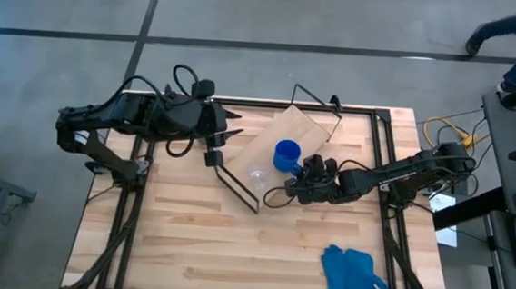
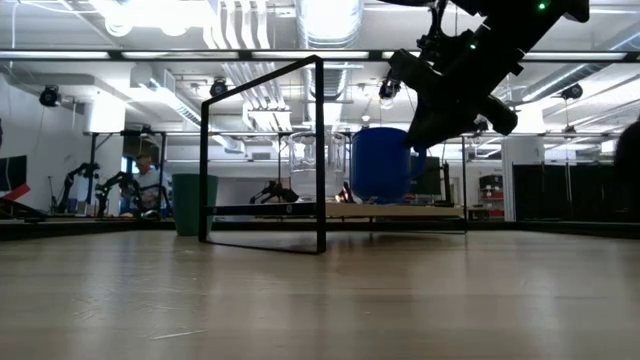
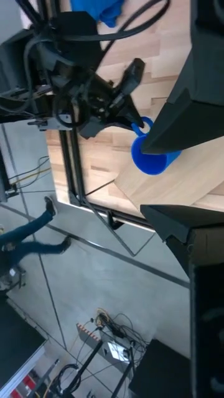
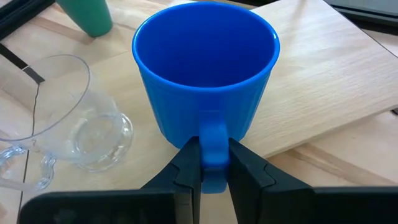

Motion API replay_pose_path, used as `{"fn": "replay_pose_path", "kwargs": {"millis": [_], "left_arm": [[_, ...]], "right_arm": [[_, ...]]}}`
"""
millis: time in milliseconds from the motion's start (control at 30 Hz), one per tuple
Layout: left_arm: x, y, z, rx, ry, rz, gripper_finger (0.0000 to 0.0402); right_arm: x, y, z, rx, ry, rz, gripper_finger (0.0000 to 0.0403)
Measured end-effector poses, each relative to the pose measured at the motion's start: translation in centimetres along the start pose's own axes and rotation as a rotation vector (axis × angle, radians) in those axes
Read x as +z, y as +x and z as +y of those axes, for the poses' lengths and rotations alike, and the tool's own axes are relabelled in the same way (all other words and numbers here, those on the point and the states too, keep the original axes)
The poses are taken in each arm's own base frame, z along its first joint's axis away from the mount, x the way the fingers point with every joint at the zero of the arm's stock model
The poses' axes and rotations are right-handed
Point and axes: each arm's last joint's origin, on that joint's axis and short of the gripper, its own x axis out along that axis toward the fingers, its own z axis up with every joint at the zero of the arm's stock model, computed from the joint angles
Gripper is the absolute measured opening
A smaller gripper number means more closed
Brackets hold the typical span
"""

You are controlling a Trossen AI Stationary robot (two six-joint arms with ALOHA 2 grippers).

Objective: Stack small to large cups/mugs on shelf
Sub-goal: Put the blue mug on the shelf

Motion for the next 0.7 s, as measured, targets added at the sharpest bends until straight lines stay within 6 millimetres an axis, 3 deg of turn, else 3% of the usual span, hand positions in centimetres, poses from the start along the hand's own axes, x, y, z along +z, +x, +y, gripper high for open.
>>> {"fn": "replay_pose_path", "kwargs": {"millis": [333, 700], "left_arm": [[0.2, 0.0, 0.0, 0.003, -0.011, -0.021, 0.0128], [0.2, 0.1, 0.0, 0.003, -0.01, -0.019, 0.0128]], "right_arm": [[-1.0, 1.6, 0.8, 0.008, -0.022, -0.009, 0.005], [-0.7, 1.7, 1.3, 0.018, -0.048, 0.003, 0.0055]]}}
